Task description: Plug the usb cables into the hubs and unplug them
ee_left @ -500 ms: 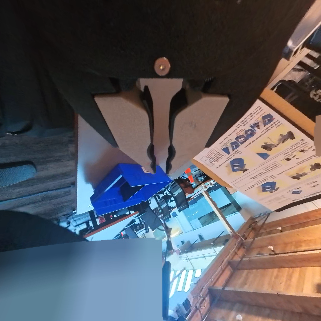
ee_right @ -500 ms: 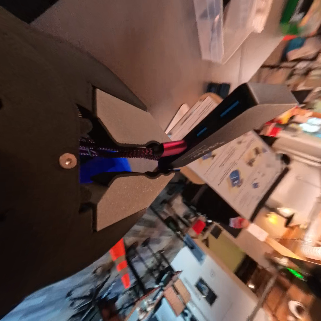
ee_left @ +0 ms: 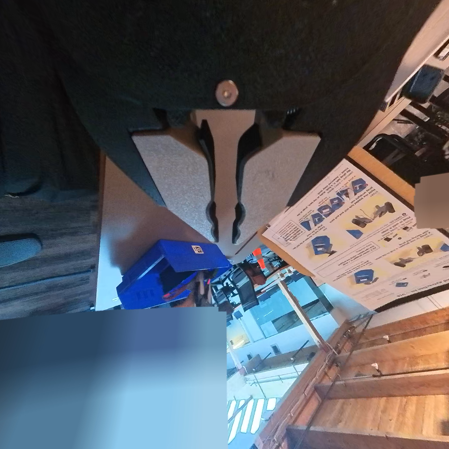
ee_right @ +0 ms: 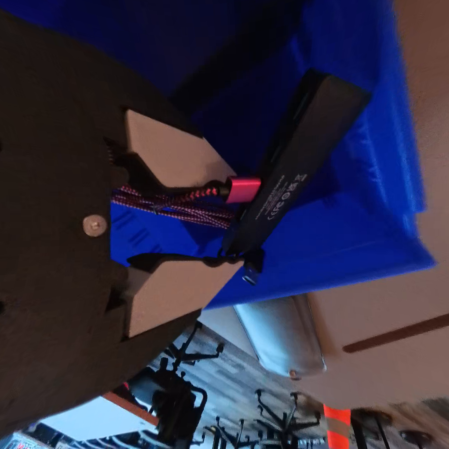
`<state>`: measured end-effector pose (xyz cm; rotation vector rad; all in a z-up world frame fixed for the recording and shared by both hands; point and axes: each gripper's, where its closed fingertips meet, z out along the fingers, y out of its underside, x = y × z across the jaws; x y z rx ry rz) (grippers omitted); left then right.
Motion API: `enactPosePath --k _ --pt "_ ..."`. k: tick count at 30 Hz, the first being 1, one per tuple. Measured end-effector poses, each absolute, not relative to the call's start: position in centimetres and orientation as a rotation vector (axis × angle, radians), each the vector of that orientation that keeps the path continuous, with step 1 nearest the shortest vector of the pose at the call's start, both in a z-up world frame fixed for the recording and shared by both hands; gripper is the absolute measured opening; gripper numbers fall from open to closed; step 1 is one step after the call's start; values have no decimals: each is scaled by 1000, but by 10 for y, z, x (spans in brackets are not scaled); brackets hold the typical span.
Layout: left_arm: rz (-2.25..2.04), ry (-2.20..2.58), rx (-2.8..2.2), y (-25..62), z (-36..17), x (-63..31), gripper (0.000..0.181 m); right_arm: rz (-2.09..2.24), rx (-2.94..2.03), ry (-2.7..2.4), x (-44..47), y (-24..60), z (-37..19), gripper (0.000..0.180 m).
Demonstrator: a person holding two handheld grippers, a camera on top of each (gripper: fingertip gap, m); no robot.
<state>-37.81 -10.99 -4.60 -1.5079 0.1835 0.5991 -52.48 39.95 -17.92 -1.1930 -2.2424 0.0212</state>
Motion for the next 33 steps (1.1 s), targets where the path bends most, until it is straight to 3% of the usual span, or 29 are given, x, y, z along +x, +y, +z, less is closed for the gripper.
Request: enactPosePath --k 4,8,10,12,15,19,23,26,28,30,33 --pt "576 143 -1522 -117 -49 -385 8 34 -1165 -2156 -525 390 -119 25" --pt "572 116 -1538 -117 -50 -389 8 107 -1108 -2095 -521 375 -74 38" --pt "574 130 -1527 -115 -46 -385 8 48 -1087 -2006 -524 391 -69 18" --pt "588 152 -1524 -113 -42 -379 8 -78 -1200 -2031 -513 409 -88 14" --pt "600 191 -1522 -113 -39 -369 8 2 -1340 -2070 -500 399 -109 29" --pt "581 168 -1522 -115 -41 -373 8 304 -1337 -2071 -489 352 -101 26" --pt "564 140 -1532 -112 -46 -381 8 588 -1405 -2071 -486 296 -96 51" --pt "570 151 -1541 -108 -47 -379 8 624 -1366 -2040 -497 275 -95 34" --pt "570 163 -1548 -106 -48 -376 8 502 -1337 -1903 -511 295 -84 0" --pt "577 169 -1559 -106 -51 -375 8 528 -1329 -1817 -523 305 -70 0" --pt "585 173 -1571 -107 -55 -377 8 913 -1237 -1893 -535 262 -59 0"
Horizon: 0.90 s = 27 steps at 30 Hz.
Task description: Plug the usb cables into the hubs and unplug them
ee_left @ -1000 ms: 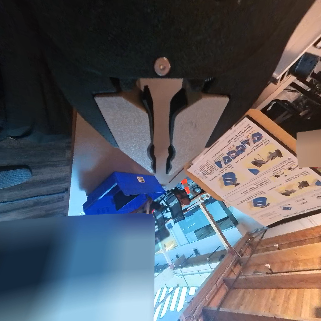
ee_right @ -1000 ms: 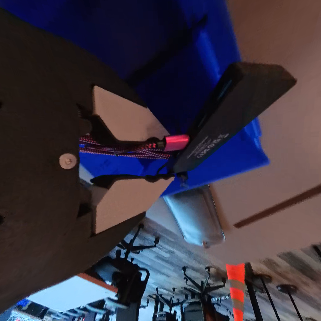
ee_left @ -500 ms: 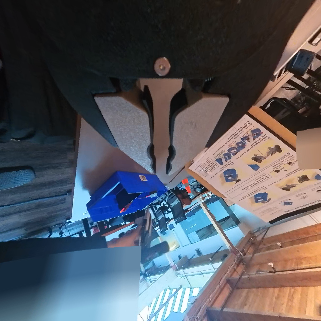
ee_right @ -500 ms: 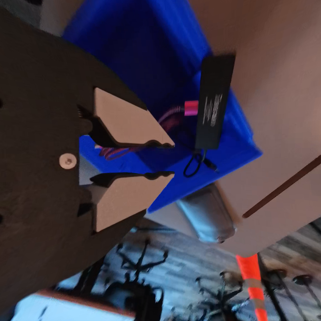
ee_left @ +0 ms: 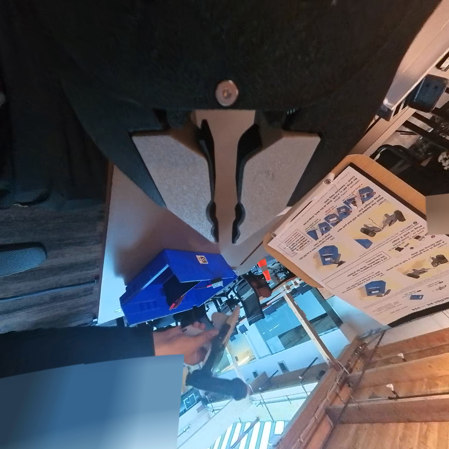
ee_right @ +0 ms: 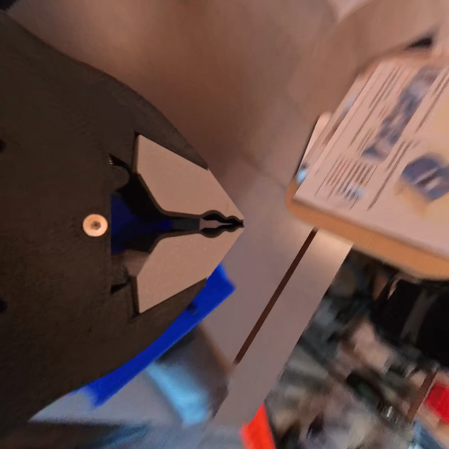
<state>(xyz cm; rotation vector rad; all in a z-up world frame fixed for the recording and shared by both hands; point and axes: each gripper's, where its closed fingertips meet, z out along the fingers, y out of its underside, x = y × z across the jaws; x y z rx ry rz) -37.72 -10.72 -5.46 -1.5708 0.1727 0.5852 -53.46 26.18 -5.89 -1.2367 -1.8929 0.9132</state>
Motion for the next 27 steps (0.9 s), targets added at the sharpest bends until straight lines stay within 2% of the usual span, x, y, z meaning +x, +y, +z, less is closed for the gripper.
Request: enactPosePath --k 1,2,4,5,6,9,12,18,20,22,23,25,26,27 --pt "584 167 -1571 -108 -55 -379 8 851 -1259 -1932 -536 266 -74 0" --pt "580 159 -1571 -109 -56 -381 8 614 -1318 -2000 -535 290 -105 0" --pt "570 142 -1570 -111 -57 -384 7 -150 -1451 -2143 -502 370 -178 0" --pt "569 136 -1569 -111 -57 -385 7 -414 -1463 -2206 -482 395 -204 0" --pt "570 136 -1570 -112 -57 -385 7 -486 -1442 -2213 -478 406 -215 0" --pt "576 142 -1564 -113 -55 -385 7 -134 -1552 -2049 -498 402 -191 0" --pt "550 130 -1558 -111 -56 -387 6 115 -1503 -1839 -515 400 -131 0" --pt "559 156 -1577 -103 -59 -382 6 951 -1186 -1691 -533 309 -29 0" --pt "565 162 -1577 -103 -58 -380 6 1153 -1129 -1649 -532 293 -17 0" --pt "573 166 -1573 -105 -56 -378 6 1233 -1150 -1714 -535 286 -36 0" --pt "575 168 -1569 -106 -55 -377 6 1036 -1278 -1829 -537 302 -76 0" --pt "589 165 -1561 -108 -53 -378 6 -49 -1530 -2193 -487 388 -186 0" --pt "590 166 -1561 -108 -53 -378 6 -513 -1493 -2253 -459 422 -207 0" --pt "588 169 -1564 -107 -54 -378 6 -674 -1418 -2210 -455 439 -208 0"
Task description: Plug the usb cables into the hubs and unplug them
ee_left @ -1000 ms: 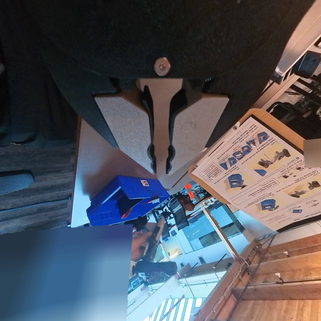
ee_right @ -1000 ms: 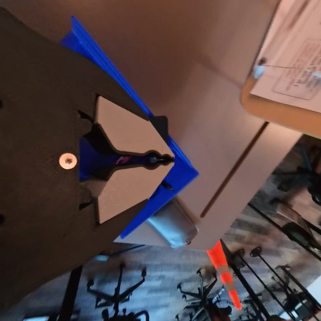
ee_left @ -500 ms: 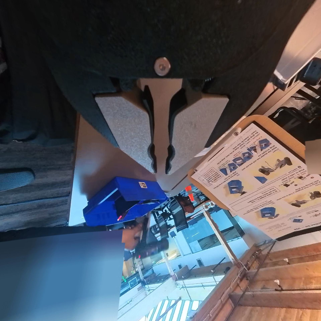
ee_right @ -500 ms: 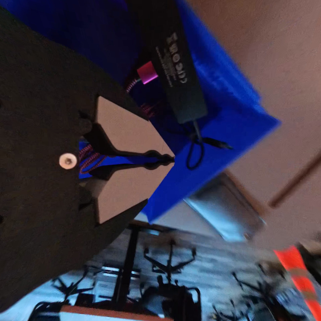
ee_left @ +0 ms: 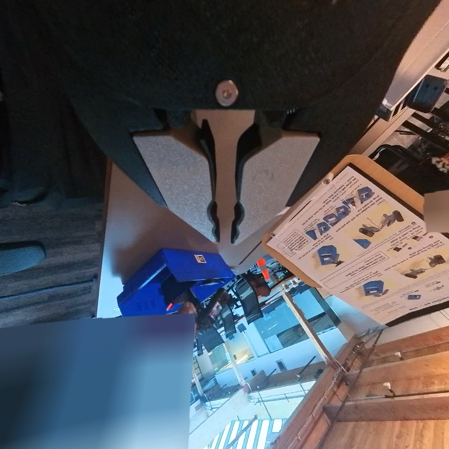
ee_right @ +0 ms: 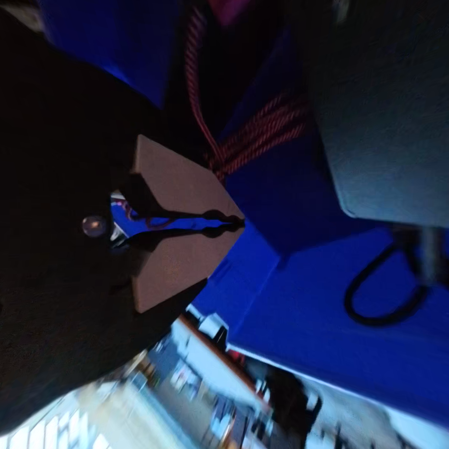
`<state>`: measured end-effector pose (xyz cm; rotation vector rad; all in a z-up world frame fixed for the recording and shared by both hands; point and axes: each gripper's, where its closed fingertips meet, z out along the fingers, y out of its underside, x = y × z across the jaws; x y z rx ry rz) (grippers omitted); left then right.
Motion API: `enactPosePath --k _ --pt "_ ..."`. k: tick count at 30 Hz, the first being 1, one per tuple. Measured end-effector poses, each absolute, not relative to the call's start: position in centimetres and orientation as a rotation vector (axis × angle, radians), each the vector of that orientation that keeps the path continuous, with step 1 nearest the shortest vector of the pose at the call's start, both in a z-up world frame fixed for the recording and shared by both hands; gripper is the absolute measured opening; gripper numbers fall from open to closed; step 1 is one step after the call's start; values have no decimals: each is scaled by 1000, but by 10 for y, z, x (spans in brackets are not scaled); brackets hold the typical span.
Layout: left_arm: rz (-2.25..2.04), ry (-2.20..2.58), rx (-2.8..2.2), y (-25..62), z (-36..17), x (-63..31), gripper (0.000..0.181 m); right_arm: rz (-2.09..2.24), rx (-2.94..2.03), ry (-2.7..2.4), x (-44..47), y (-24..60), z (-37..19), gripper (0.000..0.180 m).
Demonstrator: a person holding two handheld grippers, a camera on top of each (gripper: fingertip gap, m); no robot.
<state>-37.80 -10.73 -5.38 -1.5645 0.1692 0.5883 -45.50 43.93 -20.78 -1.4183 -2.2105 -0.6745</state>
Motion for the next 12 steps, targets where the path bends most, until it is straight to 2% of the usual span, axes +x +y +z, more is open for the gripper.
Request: enactPosePath --k 1,4,6,10,11,12 --pt "592 171 -1568 -107 -54 -378 6 -600 -1428 -2137 -464 441 -200 0" --pt "585 169 -1567 -106 -55 -380 6 205 -1786 -2001 -501 386 -164 0" --pt "572 157 -1573 -104 -58 -382 6 668 -1666 -1905 -527 351 -114 0" --pt "600 187 -1590 -102 -61 -380 6 1168 -1381 -1764 -544 305 -48 0" --pt "601 189 -1587 -102 -60 -379 6 1193 -1384 -1787 -545 299 -54 0" --pt "599 186 -1584 -102 -59 -379 6 1055 -1495 -1895 -544 304 -86 0"
